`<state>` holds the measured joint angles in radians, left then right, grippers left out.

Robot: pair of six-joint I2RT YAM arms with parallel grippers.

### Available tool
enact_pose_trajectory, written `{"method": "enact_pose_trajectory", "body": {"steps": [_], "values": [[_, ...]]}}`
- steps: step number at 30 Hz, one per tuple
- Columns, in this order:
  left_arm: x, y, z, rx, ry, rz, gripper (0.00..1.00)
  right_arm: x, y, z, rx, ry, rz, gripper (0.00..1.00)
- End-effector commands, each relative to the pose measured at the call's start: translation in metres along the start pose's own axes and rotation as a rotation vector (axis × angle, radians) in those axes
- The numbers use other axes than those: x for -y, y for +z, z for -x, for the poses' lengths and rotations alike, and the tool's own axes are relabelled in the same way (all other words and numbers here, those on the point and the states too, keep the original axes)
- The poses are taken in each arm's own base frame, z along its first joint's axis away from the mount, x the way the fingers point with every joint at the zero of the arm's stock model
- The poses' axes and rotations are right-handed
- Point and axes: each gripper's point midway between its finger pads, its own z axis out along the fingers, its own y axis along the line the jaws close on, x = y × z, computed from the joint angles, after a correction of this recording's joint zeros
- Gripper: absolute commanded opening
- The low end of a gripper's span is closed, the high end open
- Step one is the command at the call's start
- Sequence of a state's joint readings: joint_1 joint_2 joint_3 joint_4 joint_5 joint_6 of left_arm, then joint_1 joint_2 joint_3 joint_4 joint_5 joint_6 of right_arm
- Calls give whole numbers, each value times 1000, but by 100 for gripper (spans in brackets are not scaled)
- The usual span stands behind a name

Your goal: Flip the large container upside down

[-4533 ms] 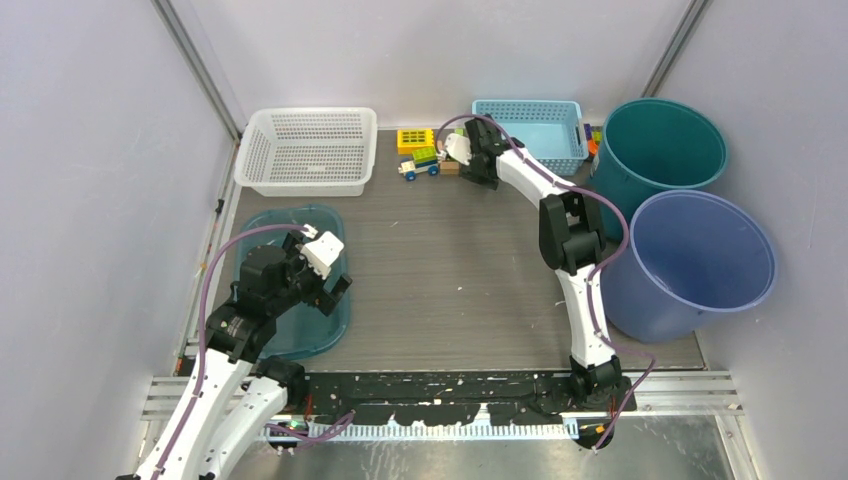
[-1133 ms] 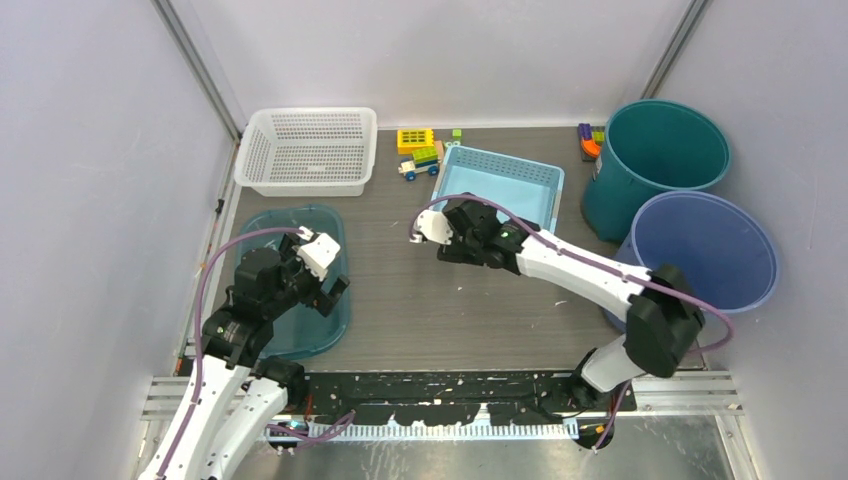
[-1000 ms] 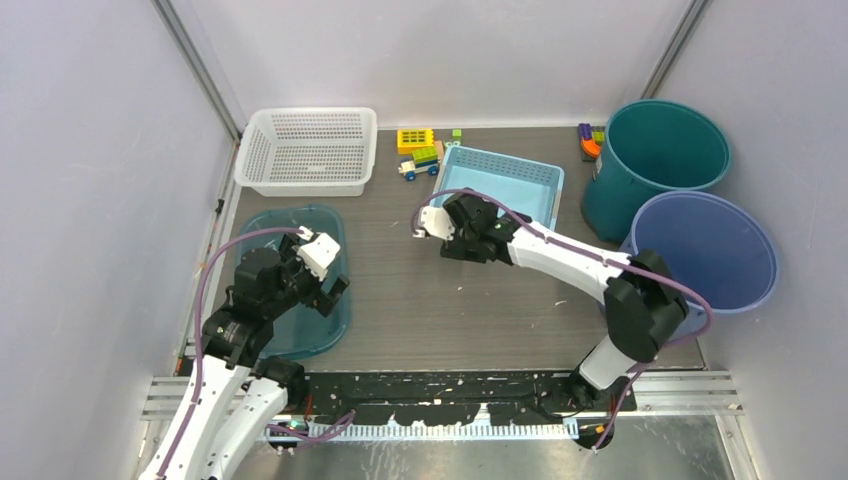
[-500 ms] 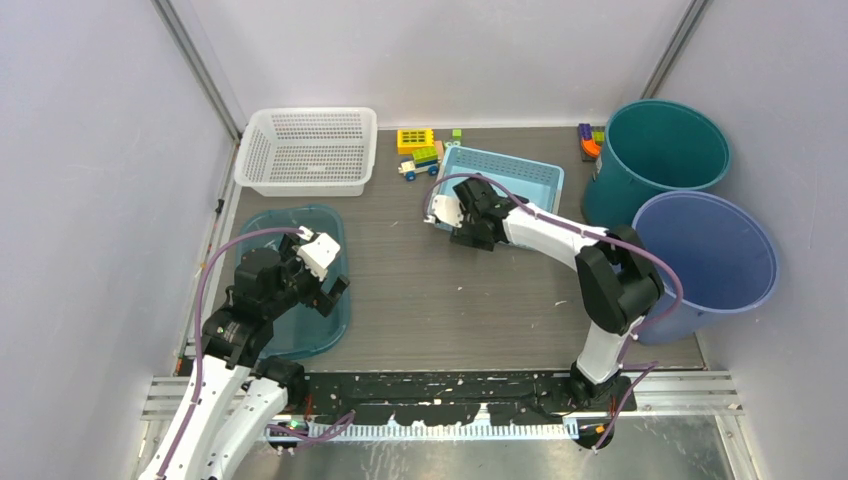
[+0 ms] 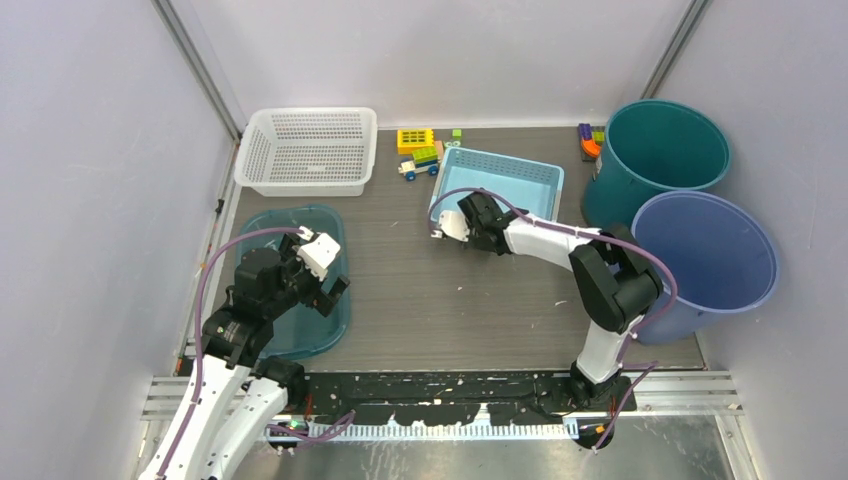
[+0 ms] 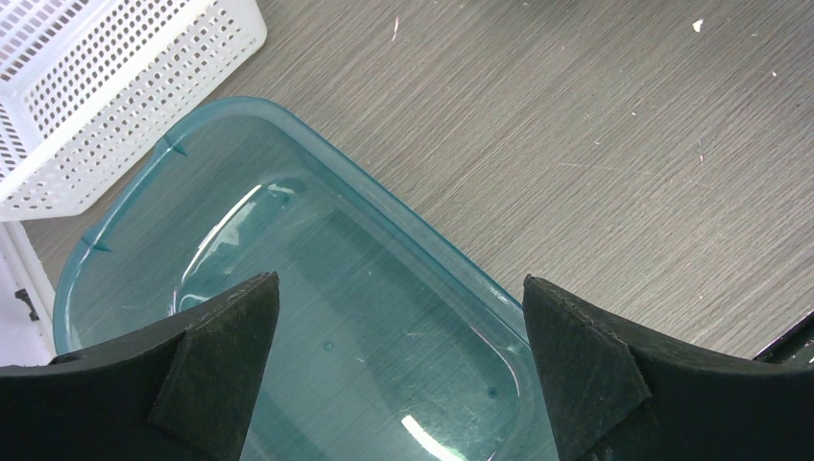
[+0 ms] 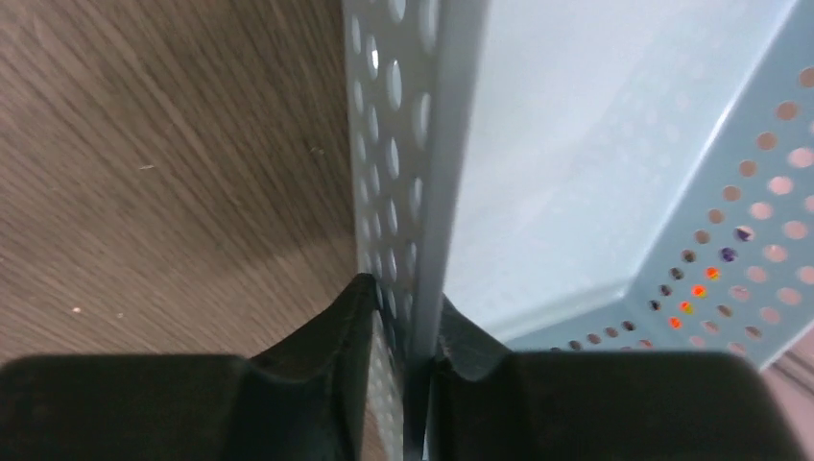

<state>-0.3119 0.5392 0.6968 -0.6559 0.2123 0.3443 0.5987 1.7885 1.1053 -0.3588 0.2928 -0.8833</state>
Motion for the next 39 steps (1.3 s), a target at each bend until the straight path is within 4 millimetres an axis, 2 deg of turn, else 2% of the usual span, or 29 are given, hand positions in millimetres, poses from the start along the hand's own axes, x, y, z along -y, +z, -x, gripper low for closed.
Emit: {"method": "enact_pose_trajectory", "body": {"steps": [1,5,8,16,19,22,27,34,36,39], "values": [[0,1,6,23,5,-8,100,11,-19,5,40,33,-79,22],[0,2,5,21,4,-9,100,6,-29,6,44,19,-111,11],[0,2,5,20,6,-7,100,2,-44,11,48,-3,-131,2],[-1,2,4,21,7,-4,100,-40,-120,50,190,-40,-6,1],[-1,1,5,21,8,-5,100,-55,-137,65,221,-12,39,1],[-1,1,5,23,9,-3,100,-71,-141,74,213,24,71,1],[0,1,4,21,8,-6,100,-102,-135,85,179,49,151,1],[0,1,4,23,9,-10,100,-118,-113,92,120,46,180,5],[0,2,4,25,12,-9,100,-122,-109,91,107,36,184,13],[-7,8,5,20,3,17,100,-122,-111,89,100,27,179,38]]}}
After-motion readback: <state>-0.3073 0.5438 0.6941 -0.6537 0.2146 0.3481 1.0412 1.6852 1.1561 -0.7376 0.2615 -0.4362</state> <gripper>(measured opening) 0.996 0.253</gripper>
